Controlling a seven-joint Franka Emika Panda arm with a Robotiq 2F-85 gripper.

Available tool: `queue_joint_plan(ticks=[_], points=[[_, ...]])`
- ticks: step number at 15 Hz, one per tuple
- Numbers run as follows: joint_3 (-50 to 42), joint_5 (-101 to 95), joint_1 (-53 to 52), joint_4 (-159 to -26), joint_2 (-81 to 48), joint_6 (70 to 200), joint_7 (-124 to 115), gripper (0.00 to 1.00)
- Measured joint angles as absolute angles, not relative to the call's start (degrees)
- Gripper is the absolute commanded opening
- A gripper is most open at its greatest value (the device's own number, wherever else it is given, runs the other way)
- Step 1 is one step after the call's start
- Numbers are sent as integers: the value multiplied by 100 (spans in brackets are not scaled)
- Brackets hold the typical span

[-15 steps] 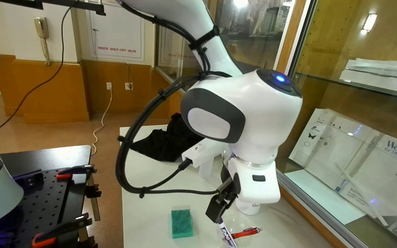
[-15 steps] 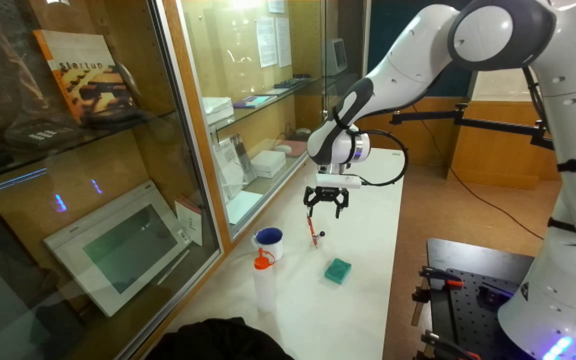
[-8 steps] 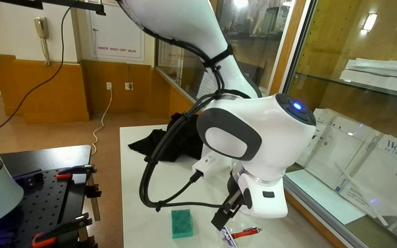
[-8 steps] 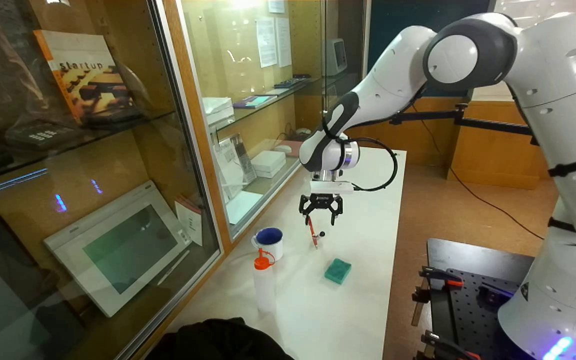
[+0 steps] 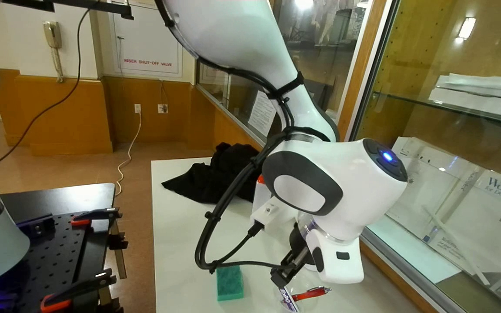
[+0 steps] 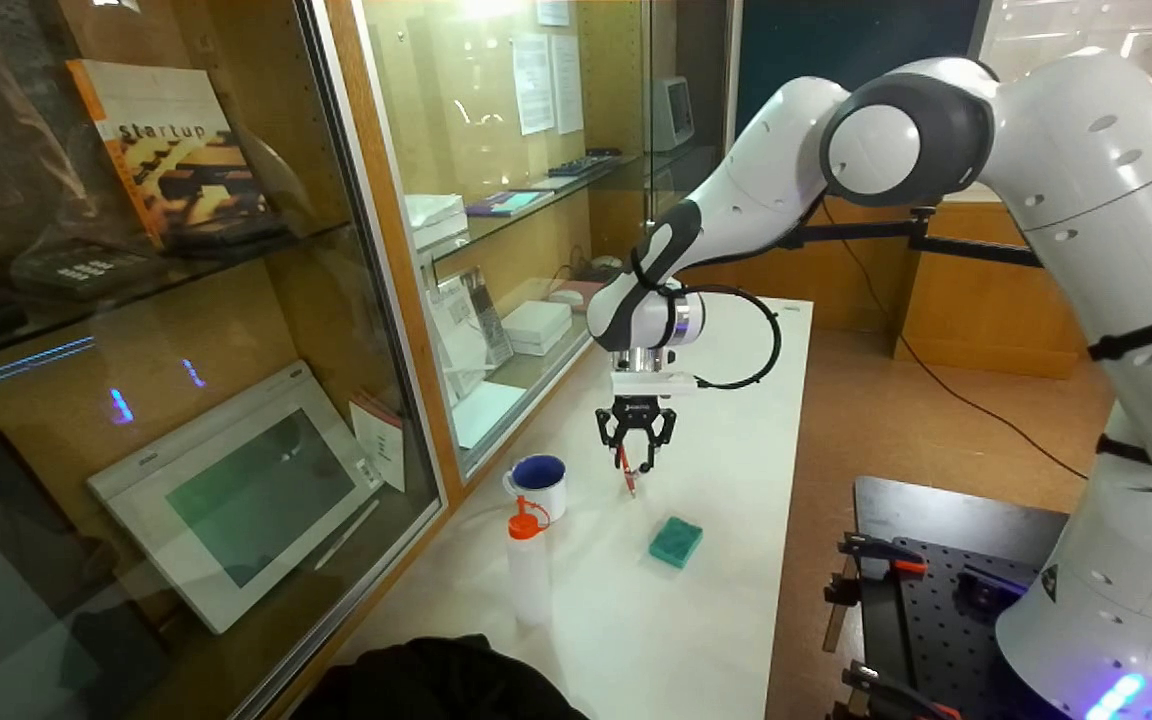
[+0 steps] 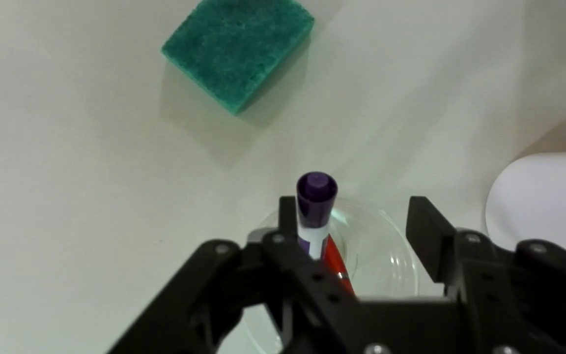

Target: Cover the white bottle with the red lid and then transfer the marker from the cup to the mug

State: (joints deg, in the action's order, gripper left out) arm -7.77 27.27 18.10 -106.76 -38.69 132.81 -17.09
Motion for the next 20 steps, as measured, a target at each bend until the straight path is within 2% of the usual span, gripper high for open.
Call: queue_joint_plan(ticks=[5, 6, 7, 12, 20], points=[[-777, 2727, 1822, -10455, -4054, 13060, -1709, 4], [-777, 2727, 1824, -10431, -4073, 13036, -1709, 0], [-777, 2727, 1826, -10410, -4085, 13011, -1709, 4], [-793, 2727, 1825, -10413, -3969, 12905, -1725, 5], [-620, 3092, 1819, -10802, -2564, 12863, -1214, 5]])
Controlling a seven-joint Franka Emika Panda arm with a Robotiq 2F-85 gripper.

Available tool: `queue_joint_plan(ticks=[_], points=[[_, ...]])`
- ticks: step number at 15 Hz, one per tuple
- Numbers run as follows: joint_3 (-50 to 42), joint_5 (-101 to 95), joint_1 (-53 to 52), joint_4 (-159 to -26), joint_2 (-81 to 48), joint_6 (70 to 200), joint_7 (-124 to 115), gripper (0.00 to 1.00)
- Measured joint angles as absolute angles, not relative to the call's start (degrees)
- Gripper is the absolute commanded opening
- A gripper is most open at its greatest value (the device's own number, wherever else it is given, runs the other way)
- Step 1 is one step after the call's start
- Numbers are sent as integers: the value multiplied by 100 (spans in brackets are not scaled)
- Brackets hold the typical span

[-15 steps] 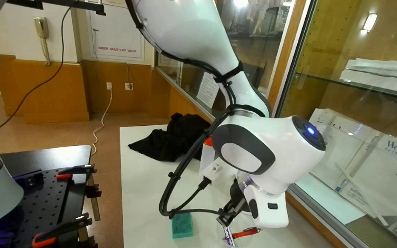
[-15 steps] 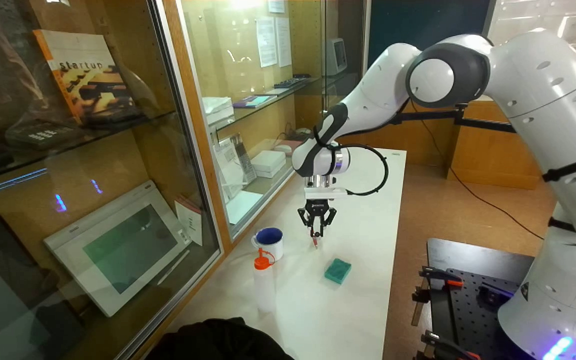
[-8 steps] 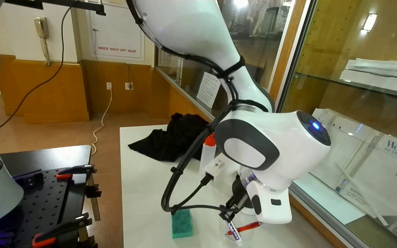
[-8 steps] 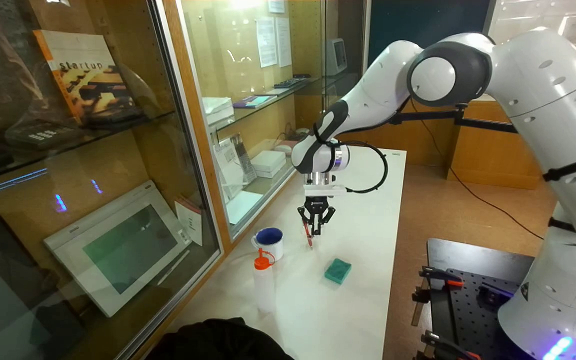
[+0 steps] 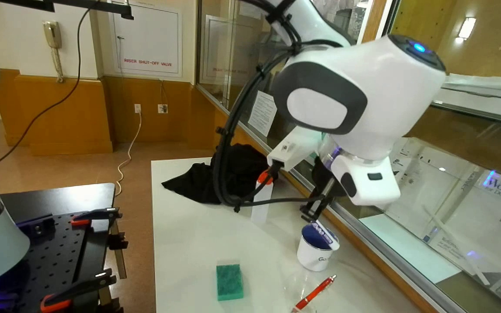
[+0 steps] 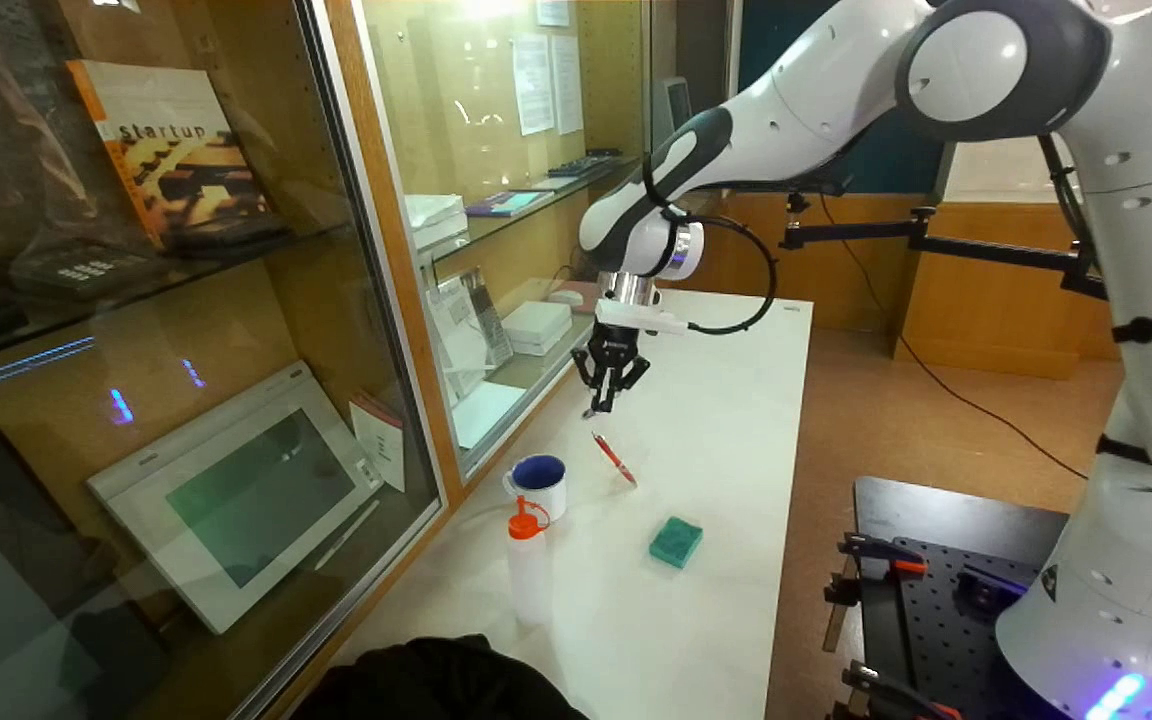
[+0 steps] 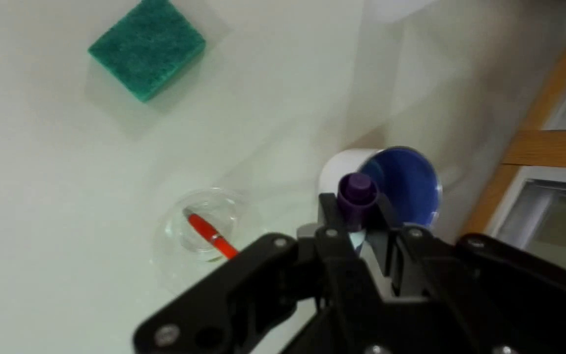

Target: Cover the white bottle with the red lid and then transfer the marker from the cup to the mug

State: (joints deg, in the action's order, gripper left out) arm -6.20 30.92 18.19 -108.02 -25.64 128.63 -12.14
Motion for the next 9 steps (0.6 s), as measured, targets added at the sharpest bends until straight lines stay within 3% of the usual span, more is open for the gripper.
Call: queue_joint_plan(ticks=[9], points=[[-348, 4884, 1919, -10405, -2780, 11977, 292, 5]])
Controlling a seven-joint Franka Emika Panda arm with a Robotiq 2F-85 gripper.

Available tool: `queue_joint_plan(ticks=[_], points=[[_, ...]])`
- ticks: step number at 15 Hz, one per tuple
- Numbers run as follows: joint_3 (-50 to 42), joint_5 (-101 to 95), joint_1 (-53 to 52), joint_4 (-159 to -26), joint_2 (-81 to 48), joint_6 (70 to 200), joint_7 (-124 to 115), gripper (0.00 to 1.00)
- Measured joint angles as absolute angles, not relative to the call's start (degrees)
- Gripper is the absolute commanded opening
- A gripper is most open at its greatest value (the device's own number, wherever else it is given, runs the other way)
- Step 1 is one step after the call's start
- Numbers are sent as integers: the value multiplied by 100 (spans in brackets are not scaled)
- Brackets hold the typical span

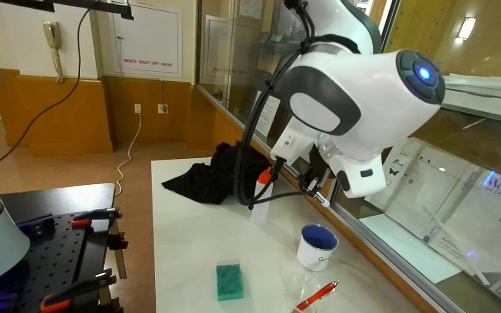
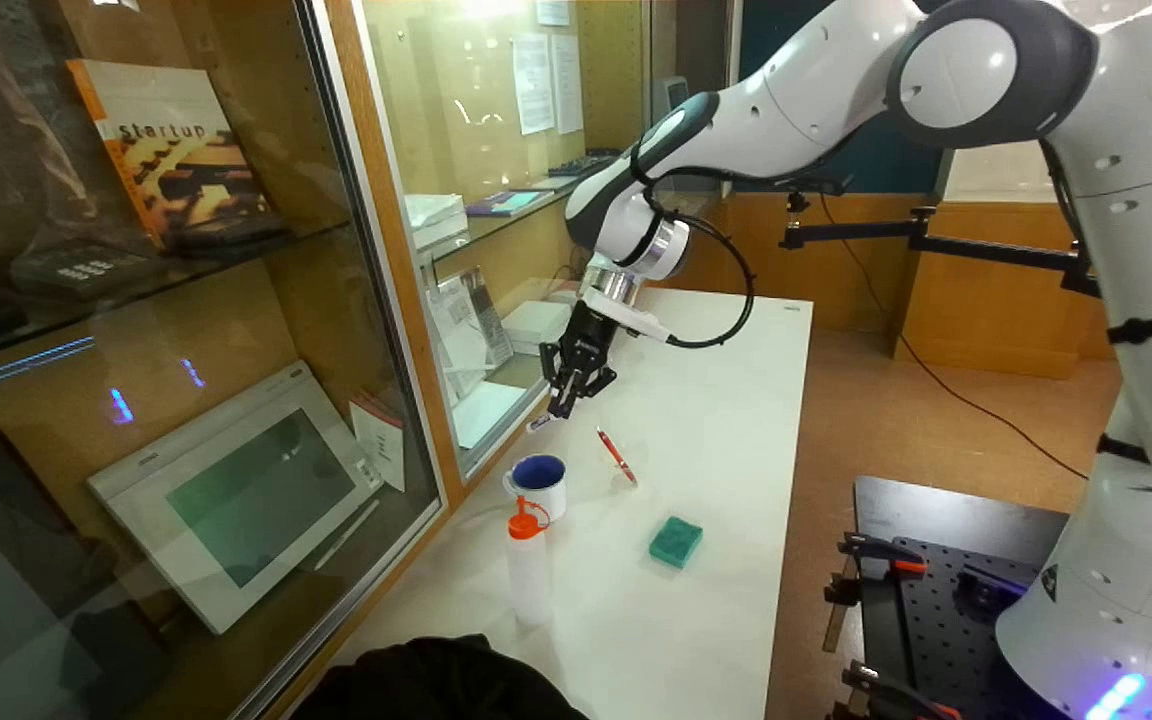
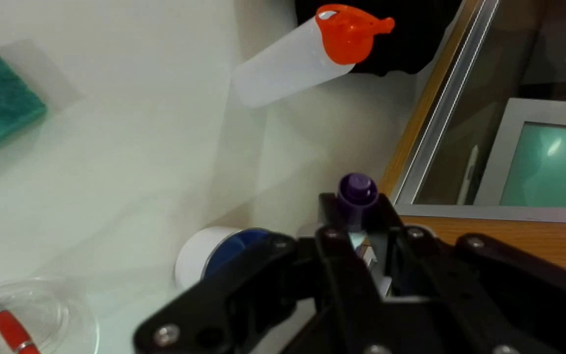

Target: Cover the white bottle with the red lid and then transfer the marker from the cup to the mug

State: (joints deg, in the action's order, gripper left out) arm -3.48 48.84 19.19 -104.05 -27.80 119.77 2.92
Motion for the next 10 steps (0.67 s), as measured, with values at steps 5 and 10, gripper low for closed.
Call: queue_joint_plan(ticks=[5, 10], points=[[-401, 5091, 1946, -9869, -3530, 11746, 287, 5], [-408, 5100, 1999, -9374, -4125, 11611, 166, 5]])
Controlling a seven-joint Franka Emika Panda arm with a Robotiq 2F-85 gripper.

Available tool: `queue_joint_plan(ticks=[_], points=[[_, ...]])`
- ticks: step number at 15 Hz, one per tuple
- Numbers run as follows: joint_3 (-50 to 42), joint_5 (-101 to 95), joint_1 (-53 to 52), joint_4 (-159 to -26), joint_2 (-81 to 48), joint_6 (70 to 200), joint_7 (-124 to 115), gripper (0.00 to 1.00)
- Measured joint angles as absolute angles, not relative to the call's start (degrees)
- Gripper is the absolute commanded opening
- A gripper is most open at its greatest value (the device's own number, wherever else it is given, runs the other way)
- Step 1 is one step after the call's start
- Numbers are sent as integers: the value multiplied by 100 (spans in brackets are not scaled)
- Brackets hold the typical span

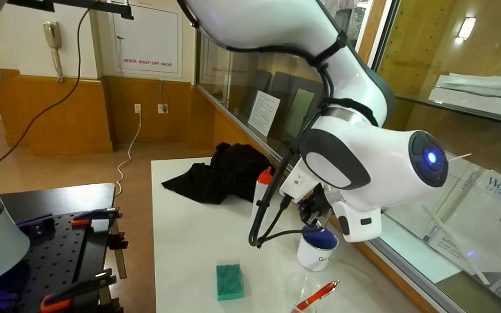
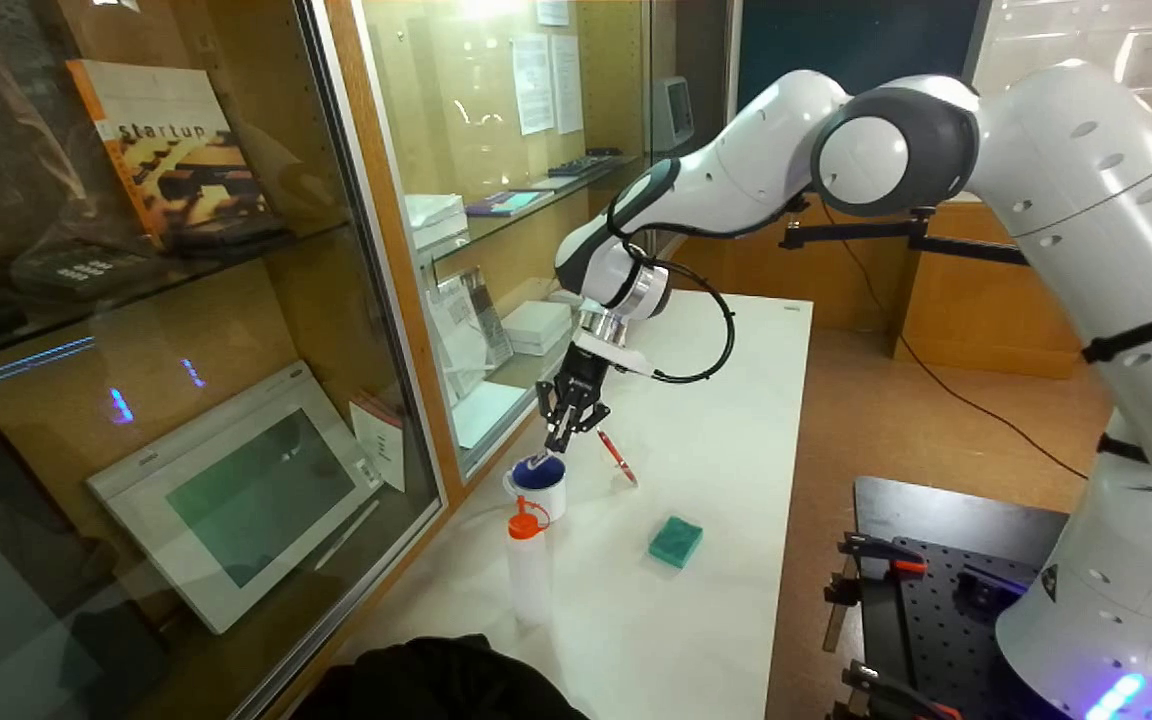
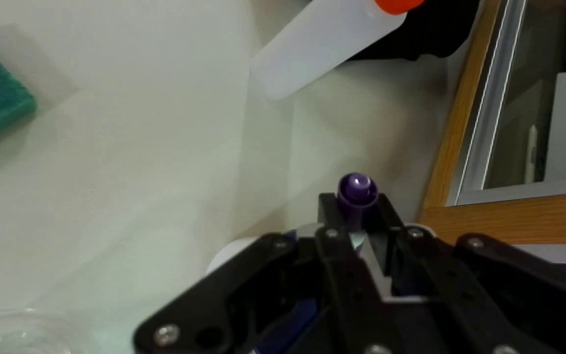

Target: Cover the white bottle with the red lid and then transfer the marker from the cup to the mug

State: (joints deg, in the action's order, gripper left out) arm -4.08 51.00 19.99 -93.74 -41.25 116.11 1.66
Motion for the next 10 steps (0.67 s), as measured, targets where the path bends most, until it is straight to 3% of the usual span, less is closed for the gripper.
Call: queue_joint_plan(ticks=[5, 6, 7, 8, 10], points=[[-408, 5098, 1995, -8994, -4580, 11573, -120, 5], [-408, 5094, 1994, -8931, -4653, 11570, -195, 12], [-408, 5087, 1993, -8878, -4714, 11568, -272, 44], [-408, 5082, 1991, -8825, -4771, 11561, -330, 45], [-409, 5055, 1981, -8738, -4863, 11555, -478, 58]])
